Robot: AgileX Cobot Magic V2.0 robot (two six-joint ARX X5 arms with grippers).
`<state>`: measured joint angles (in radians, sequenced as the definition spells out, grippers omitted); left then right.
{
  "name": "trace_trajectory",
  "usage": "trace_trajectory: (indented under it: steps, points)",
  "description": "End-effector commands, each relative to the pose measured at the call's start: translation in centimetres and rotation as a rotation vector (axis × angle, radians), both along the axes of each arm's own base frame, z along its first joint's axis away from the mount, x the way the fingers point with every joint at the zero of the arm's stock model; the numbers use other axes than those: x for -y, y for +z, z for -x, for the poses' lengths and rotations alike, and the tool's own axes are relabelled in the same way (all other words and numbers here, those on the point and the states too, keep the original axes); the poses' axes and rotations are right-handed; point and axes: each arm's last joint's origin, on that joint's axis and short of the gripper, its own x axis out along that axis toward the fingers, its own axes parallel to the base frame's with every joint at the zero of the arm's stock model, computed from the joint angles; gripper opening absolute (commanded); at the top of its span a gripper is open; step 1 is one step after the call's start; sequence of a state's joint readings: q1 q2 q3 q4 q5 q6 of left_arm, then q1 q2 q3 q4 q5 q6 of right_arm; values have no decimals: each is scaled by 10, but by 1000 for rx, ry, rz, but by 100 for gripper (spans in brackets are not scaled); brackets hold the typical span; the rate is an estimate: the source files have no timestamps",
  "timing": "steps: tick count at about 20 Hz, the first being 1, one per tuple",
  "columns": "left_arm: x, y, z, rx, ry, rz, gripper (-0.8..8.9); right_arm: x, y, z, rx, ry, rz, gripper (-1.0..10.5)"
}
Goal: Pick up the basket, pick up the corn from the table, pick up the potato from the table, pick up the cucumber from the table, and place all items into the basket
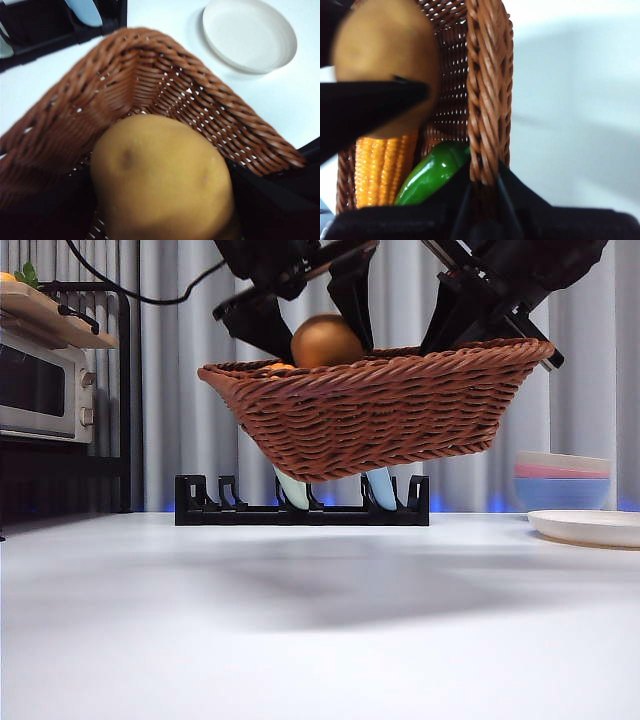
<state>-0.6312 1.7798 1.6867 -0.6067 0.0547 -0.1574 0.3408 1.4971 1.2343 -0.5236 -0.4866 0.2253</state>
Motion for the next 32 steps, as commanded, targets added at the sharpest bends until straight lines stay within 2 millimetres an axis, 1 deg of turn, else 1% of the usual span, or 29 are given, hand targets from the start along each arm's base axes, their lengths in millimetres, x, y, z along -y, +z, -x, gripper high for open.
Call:
trace_trajectory:
  steps: [1, 4, 6, 8, 10, 13, 14, 15, 17, 19, 21, 23, 25, 26, 28, 29, 30, 32]
  points:
    - [2, 2, 1, 13, -15, 2, 665, -2, 4, -2, 9, 0, -24, -8]
    - [3, 2, 3, 2, -16, 8, 665, -2, 4, -2, 7, -4, -24, -8]
    - [2, 7, 7, 12, -18, 14, 665, -1, 4, -2, -2, -15, -31, -8]
    - [-2, 21, 15, 40, -22, 34, 665, -2, 4, -3, -4, -27, -41, -8]
    - [-14, 44, 30, 88, -23, 68, 665, -4, -1, -11, -39, -77, -78, -8]
    - [-39, 90, 64, 196, -27, 144, 665, -9, -21, -27, -118, -152, -112, -8]
    - [-51, 106, 79, 245, -28, 176, 665, -12, -31, -33, -149, -187, -107, -8]
    - [-61, 120, 93, 286, -28, 205, 665, -13, -41, -38, -177, -220, -95, -8]
    - [-79, 141, 116, 369, -31, 233, 665, -17, -59, -45, -236, -281, -66, -8]
    - [-94, 153, 133, 429, -6, 242, 664, -19, -74, -50, -286, -301, -54, -8]
    - [-105, 160, 141, 468, 36, 239, 660, -23, -86, -52, -327, -300, -34, -8]
    - [-108, 162, 145, 479, 49, 238, 660, -27, -98, -49, -370, -285, 27, 1]
    - [-109, 161, 146, 468, 49, 229, 660, -31, -105, -43, -372, -277, 122, 5]
    - [-109, 161, 146, 462, 48, 225, 660, -31, -106, -41, -370, -292, 162, 56]
    - [-109, 160, 146, 460, 48, 223, 660, -31, -104, -40, -360, -280, 172, 345]
    - [-109, 160, 146, 459, 48, 222, 660, -30, -100, -39, -346, -280, 172, 512]
    - [-109, 160, 146, 458, 48, 221, 659, -26, -94, -39, -325, -279, 170, 585]
    - [-110, 158, 146, 460, 41, 190, 650, -20, -73, -35, -259, -271, 152, 595]
